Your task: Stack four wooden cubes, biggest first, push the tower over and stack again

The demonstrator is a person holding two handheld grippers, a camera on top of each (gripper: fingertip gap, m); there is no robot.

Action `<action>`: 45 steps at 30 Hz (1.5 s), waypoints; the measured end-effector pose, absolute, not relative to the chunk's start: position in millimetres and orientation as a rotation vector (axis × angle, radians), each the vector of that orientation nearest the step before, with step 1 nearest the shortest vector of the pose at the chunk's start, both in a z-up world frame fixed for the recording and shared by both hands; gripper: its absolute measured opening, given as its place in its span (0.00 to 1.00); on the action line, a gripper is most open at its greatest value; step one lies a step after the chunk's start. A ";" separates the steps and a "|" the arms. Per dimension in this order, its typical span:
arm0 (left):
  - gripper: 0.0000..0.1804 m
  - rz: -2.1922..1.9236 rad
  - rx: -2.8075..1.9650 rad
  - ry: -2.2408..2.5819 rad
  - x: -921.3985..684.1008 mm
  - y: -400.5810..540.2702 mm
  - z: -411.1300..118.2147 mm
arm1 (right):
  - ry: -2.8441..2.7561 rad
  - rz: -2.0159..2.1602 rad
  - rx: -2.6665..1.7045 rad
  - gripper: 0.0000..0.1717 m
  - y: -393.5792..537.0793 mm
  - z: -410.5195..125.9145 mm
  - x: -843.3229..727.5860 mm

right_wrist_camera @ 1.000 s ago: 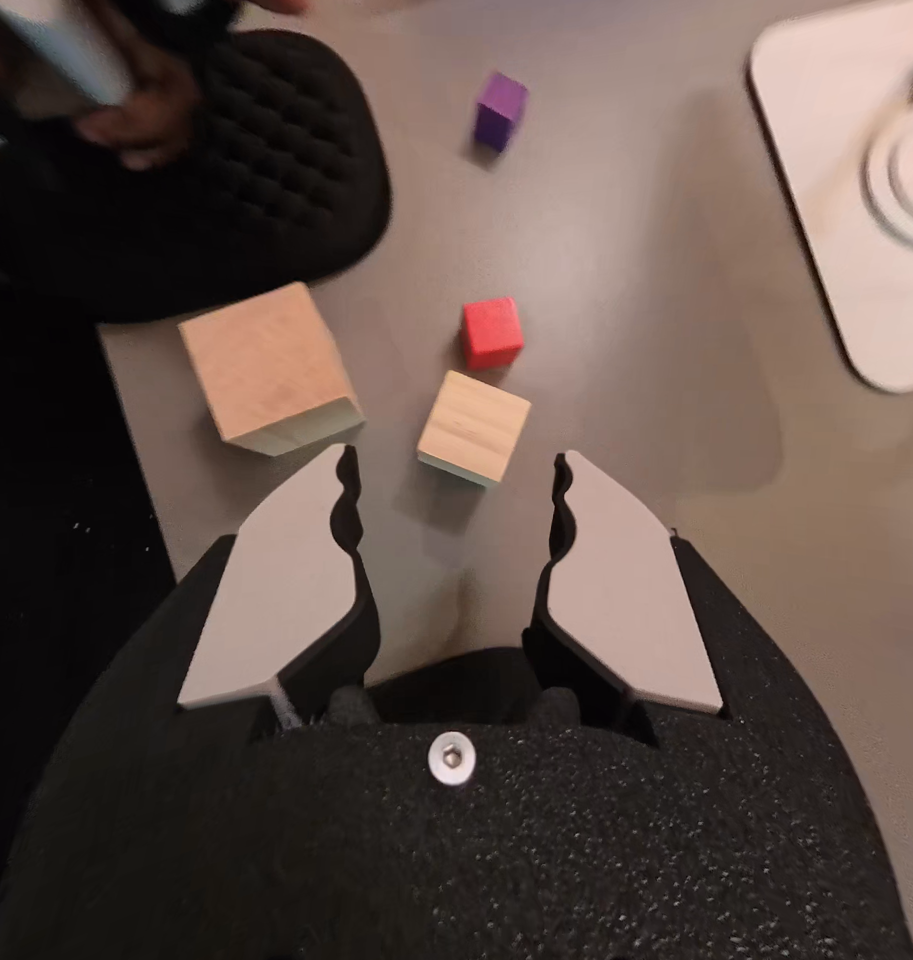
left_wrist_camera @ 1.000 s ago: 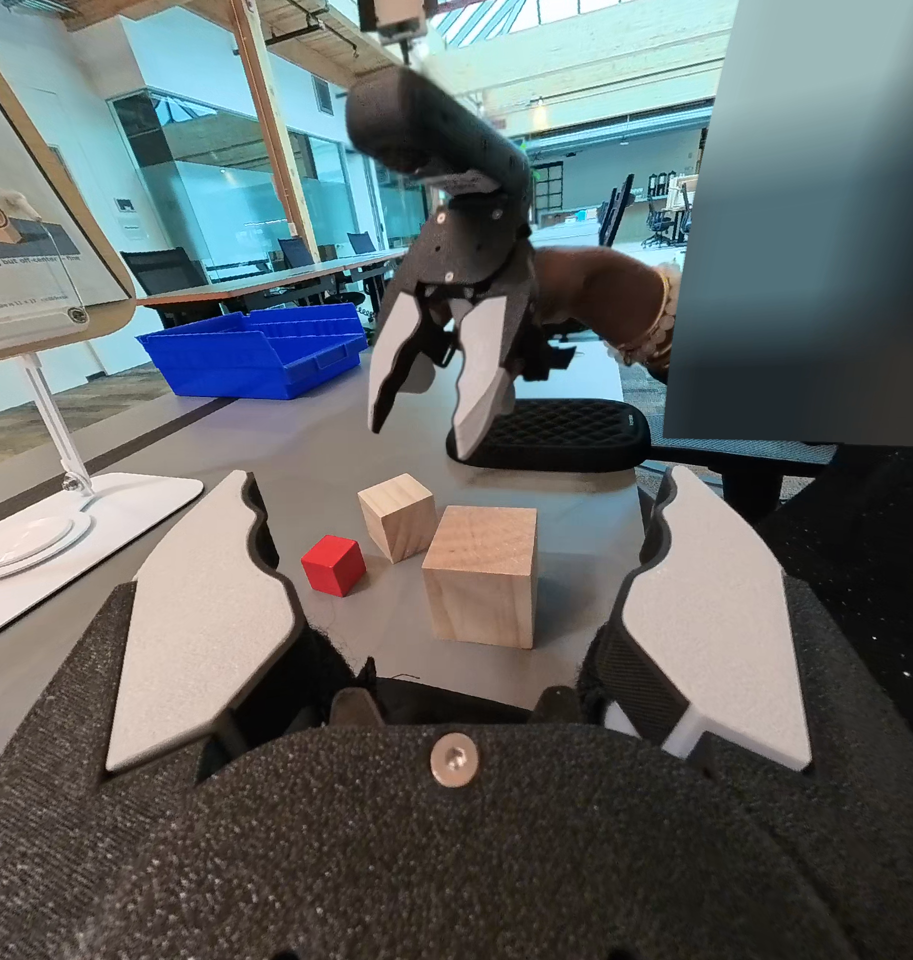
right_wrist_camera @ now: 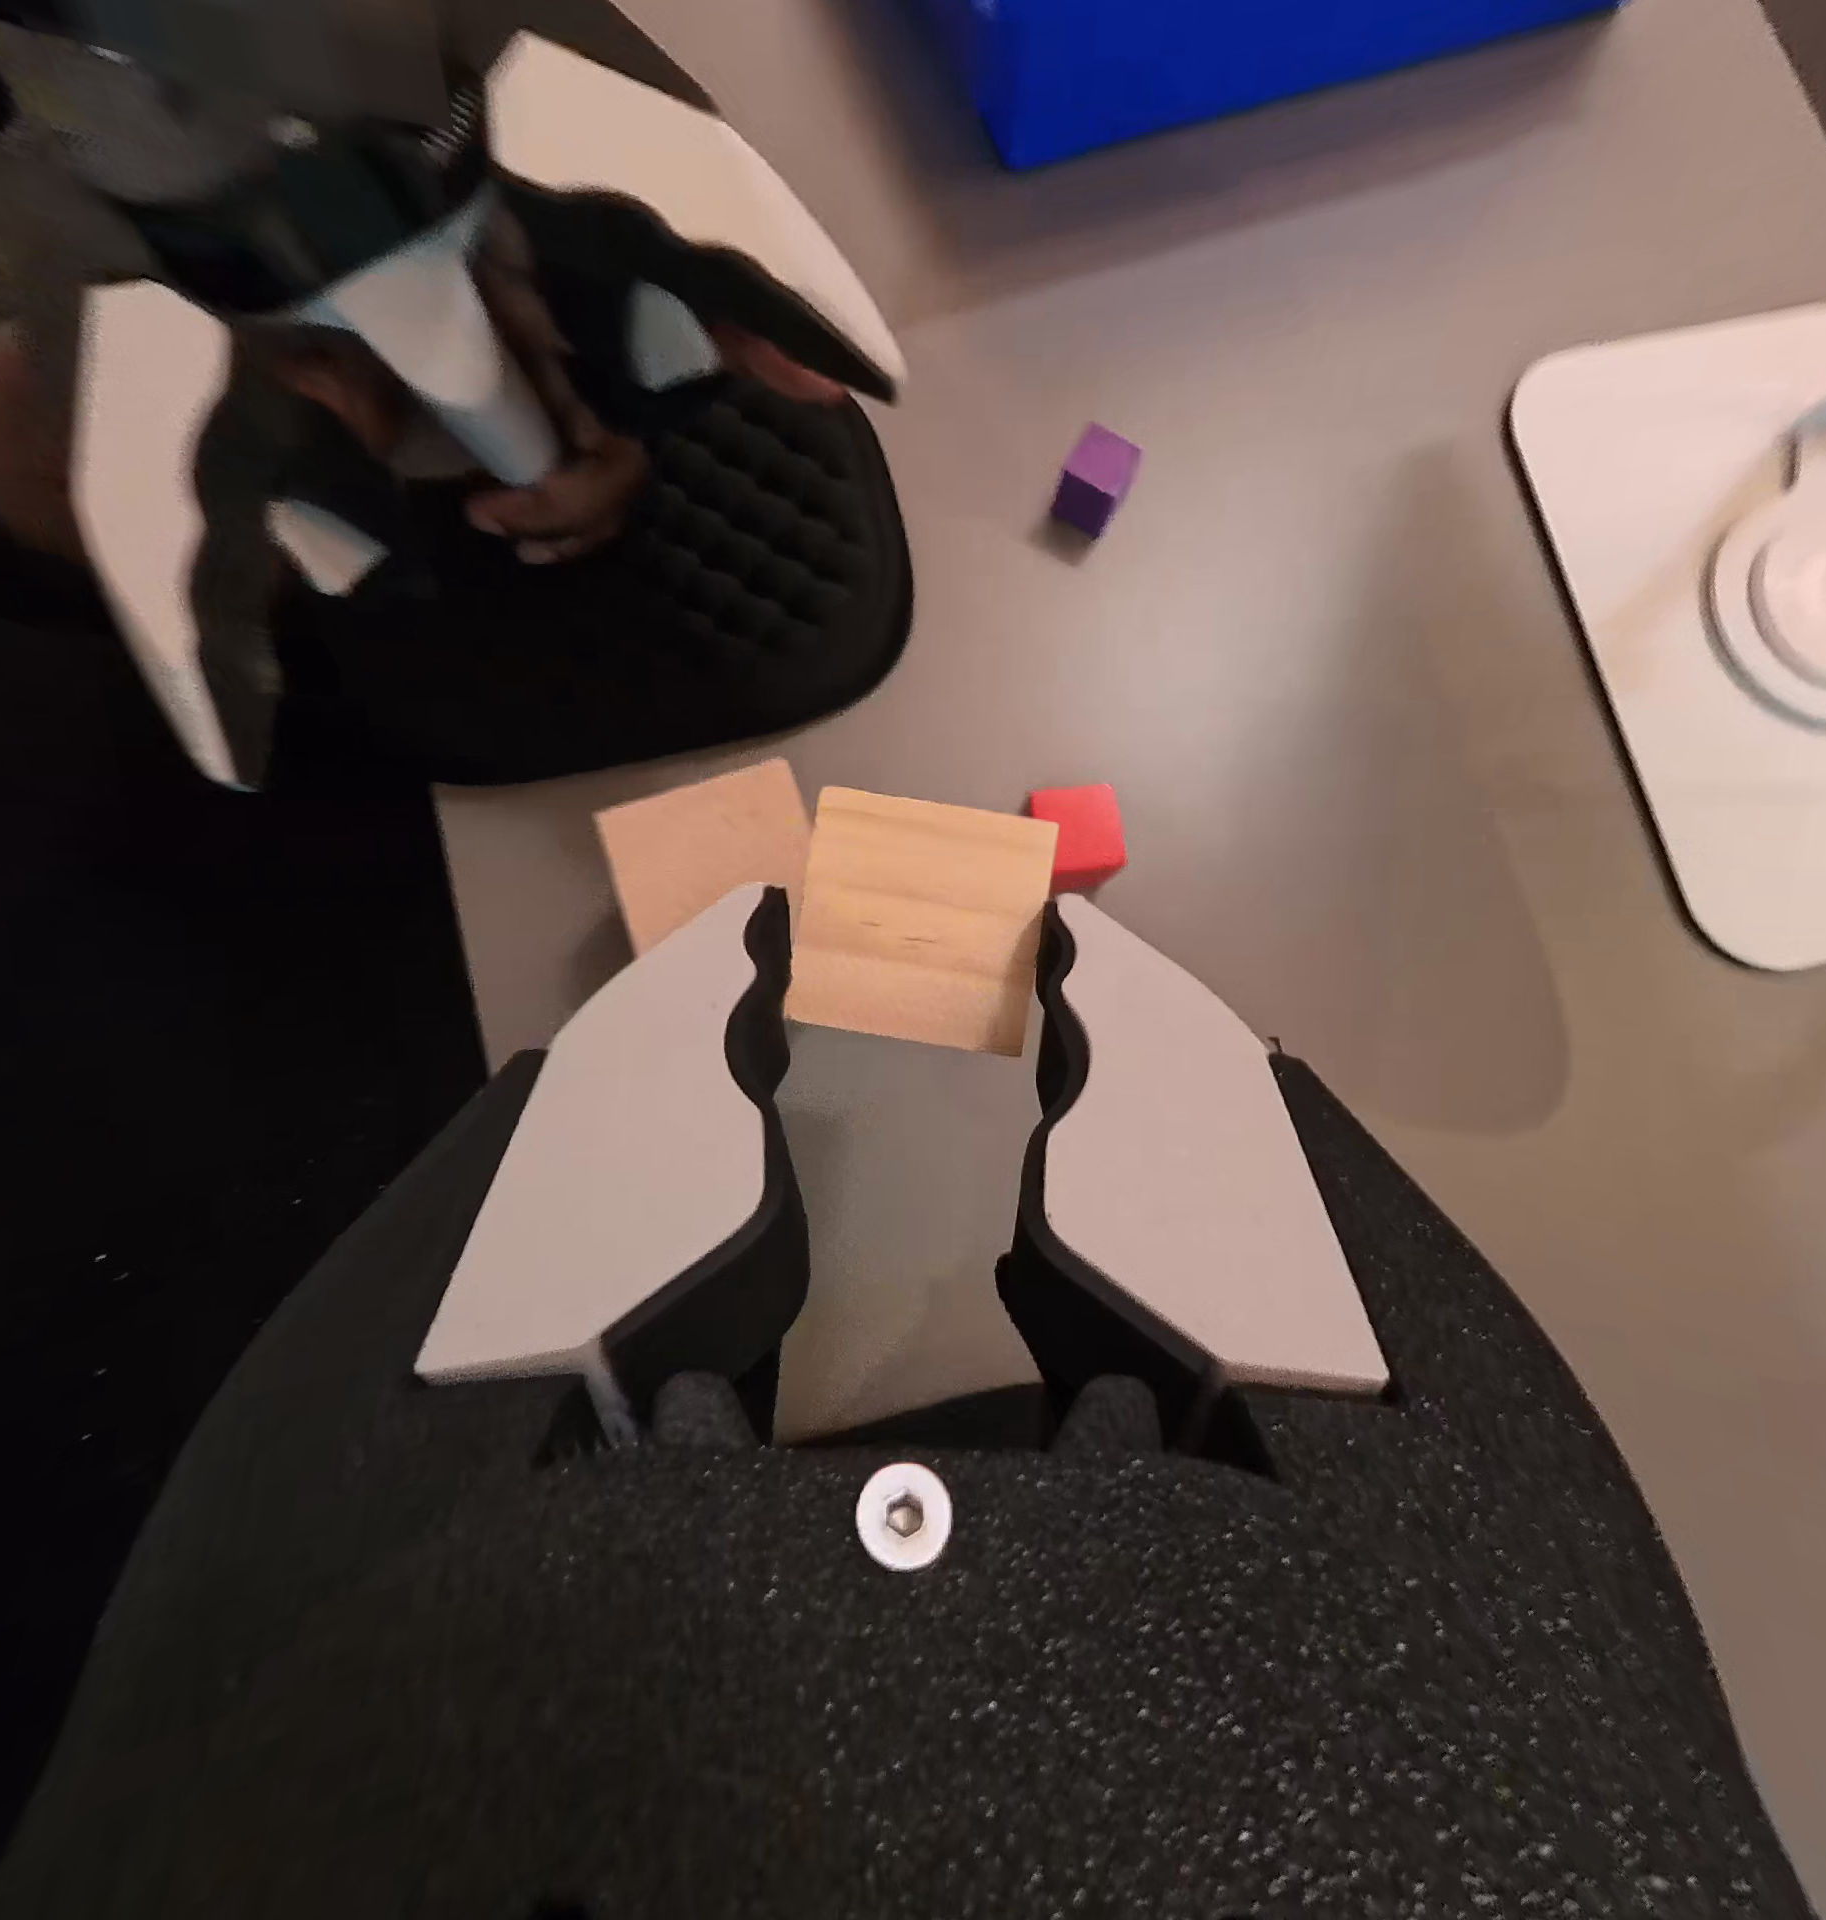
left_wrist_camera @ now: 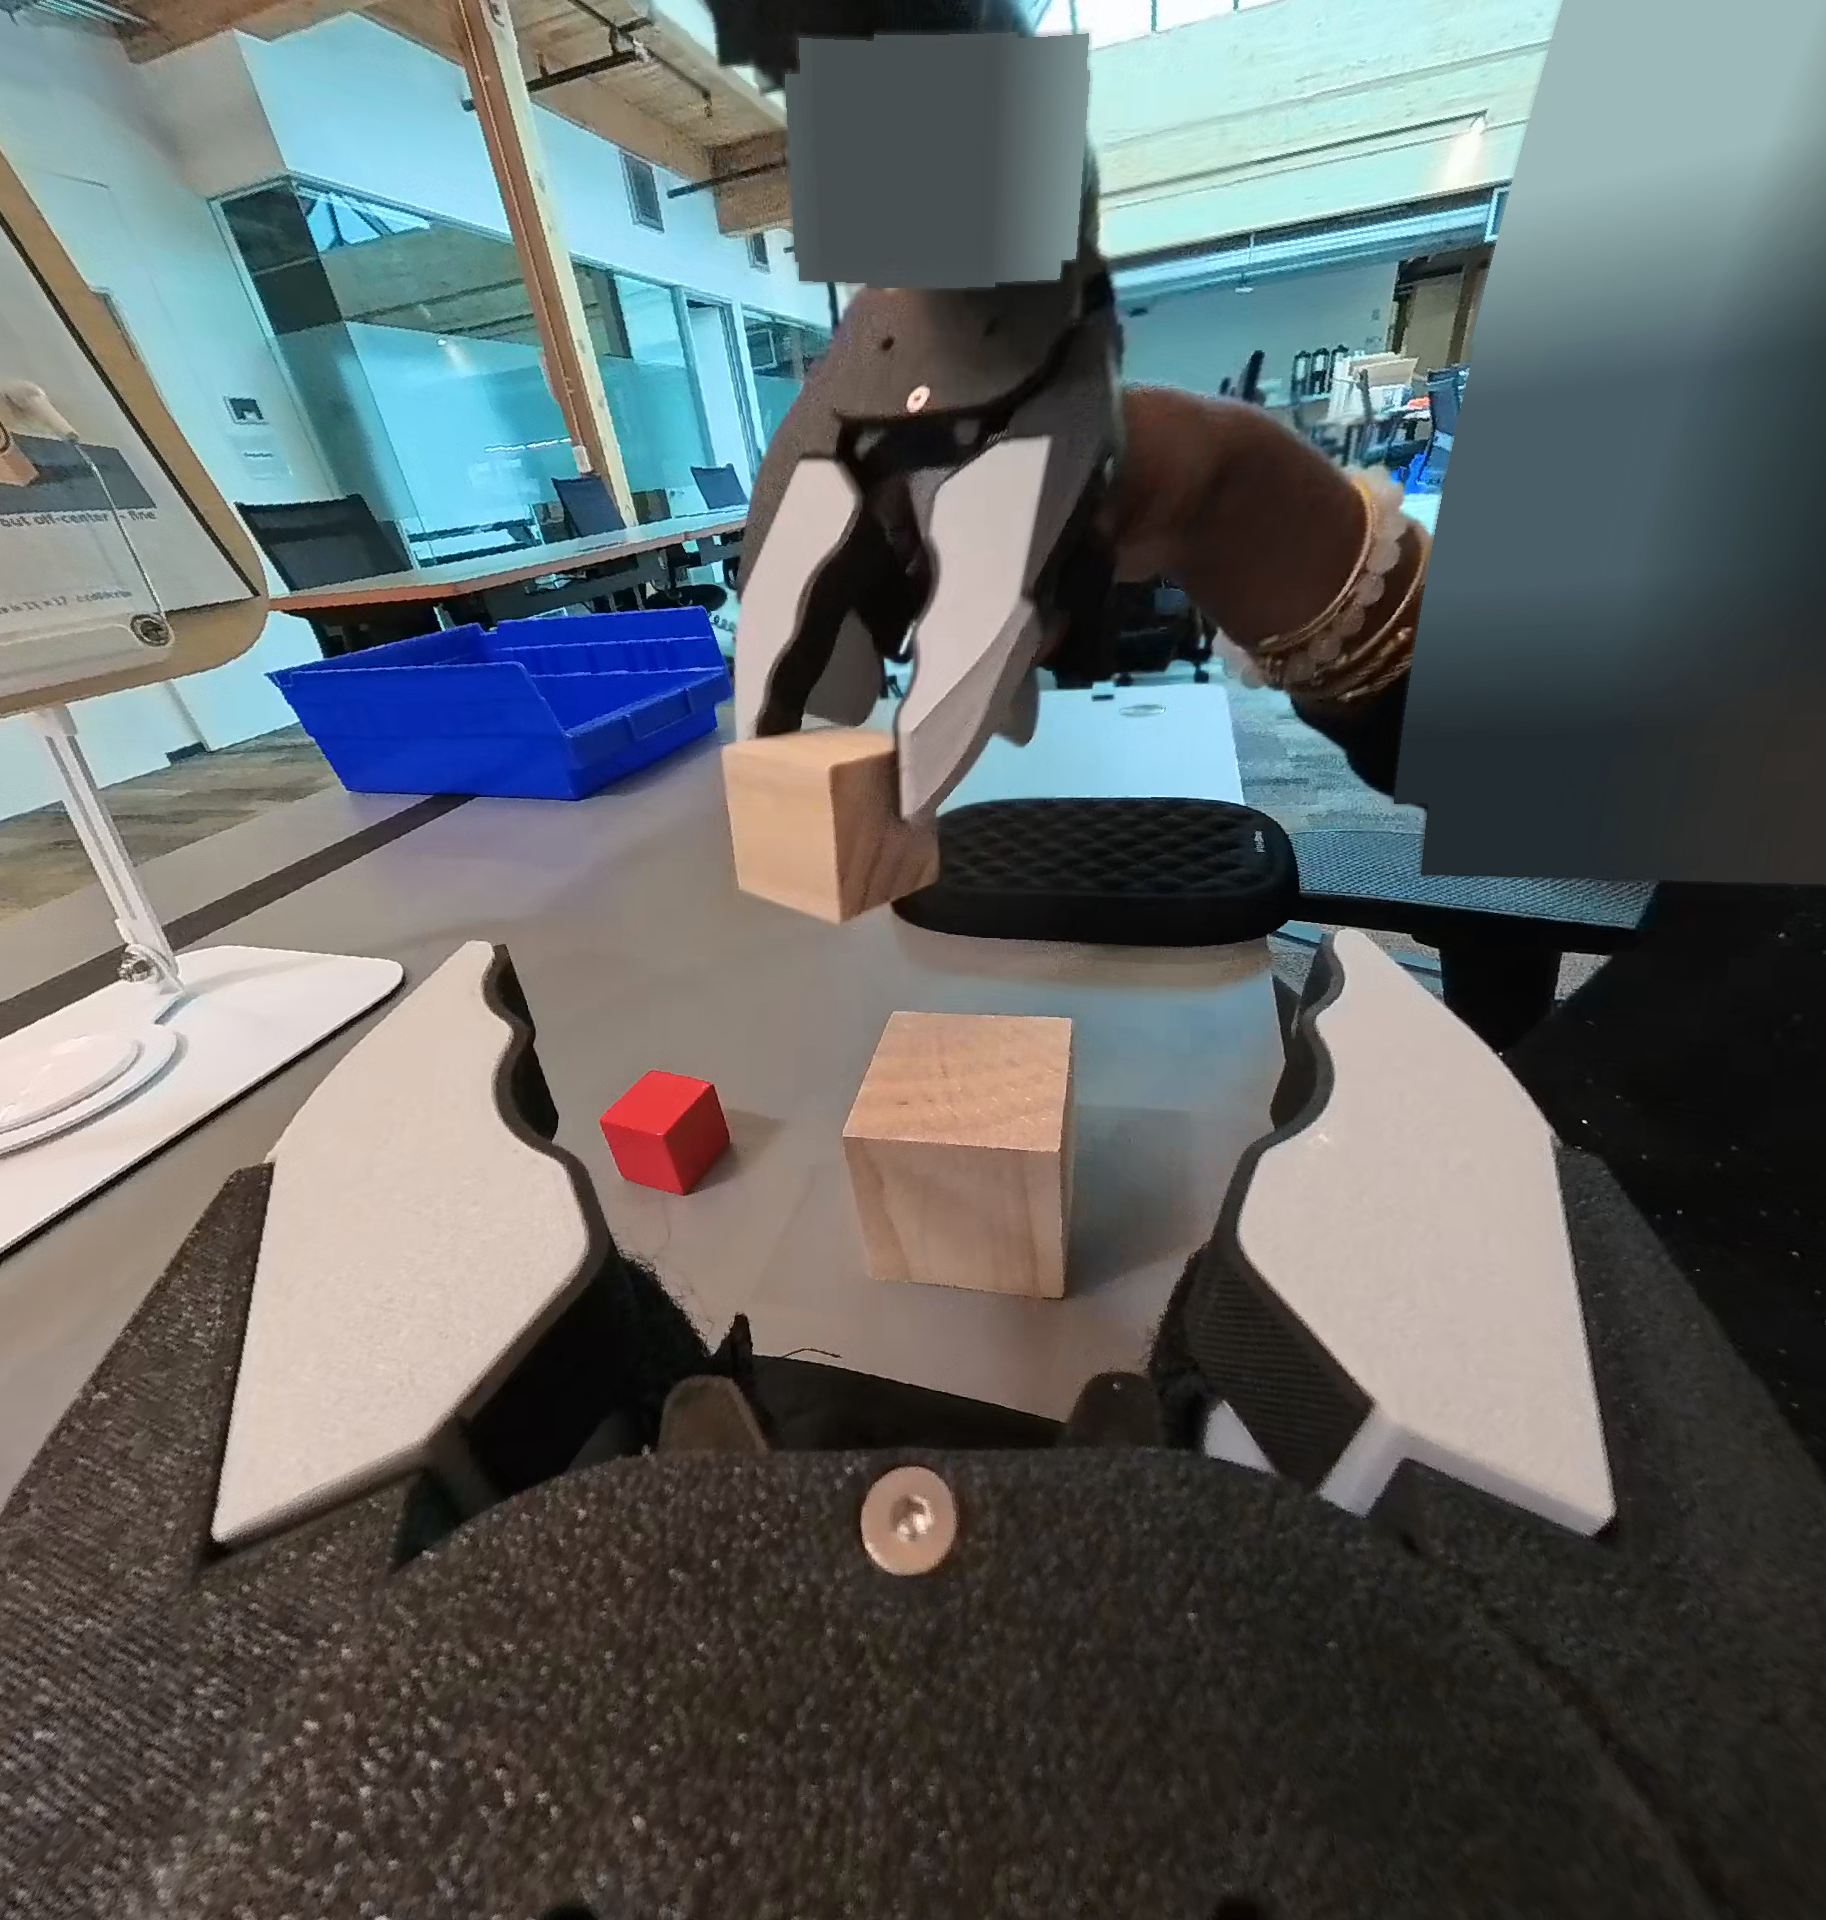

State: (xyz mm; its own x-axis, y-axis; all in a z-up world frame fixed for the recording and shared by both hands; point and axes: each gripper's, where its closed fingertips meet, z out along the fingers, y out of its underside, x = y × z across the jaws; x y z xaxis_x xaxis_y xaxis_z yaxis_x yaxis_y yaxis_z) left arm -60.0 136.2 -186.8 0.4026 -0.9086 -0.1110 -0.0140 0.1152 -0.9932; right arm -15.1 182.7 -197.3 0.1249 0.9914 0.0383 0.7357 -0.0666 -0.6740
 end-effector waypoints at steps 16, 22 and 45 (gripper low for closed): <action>0.75 -0.832 -1.284 0.943 -60.6 135.9 -186.2 | -1.917 0.665 -1.722 0.26 130.4 -197.7 -37.9; 0.75 -0.834 -1.283 0.942 -60.8 135.8 -186.0 | -1.952 0.674 -1.720 0.26 126.2 -205.4 -41.2; 0.74 -0.837 -1.274 0.944 -60.9 134.9 -185.3 | -2.226 0.708 -1.537 0.26 136.5 -230.6 -43.8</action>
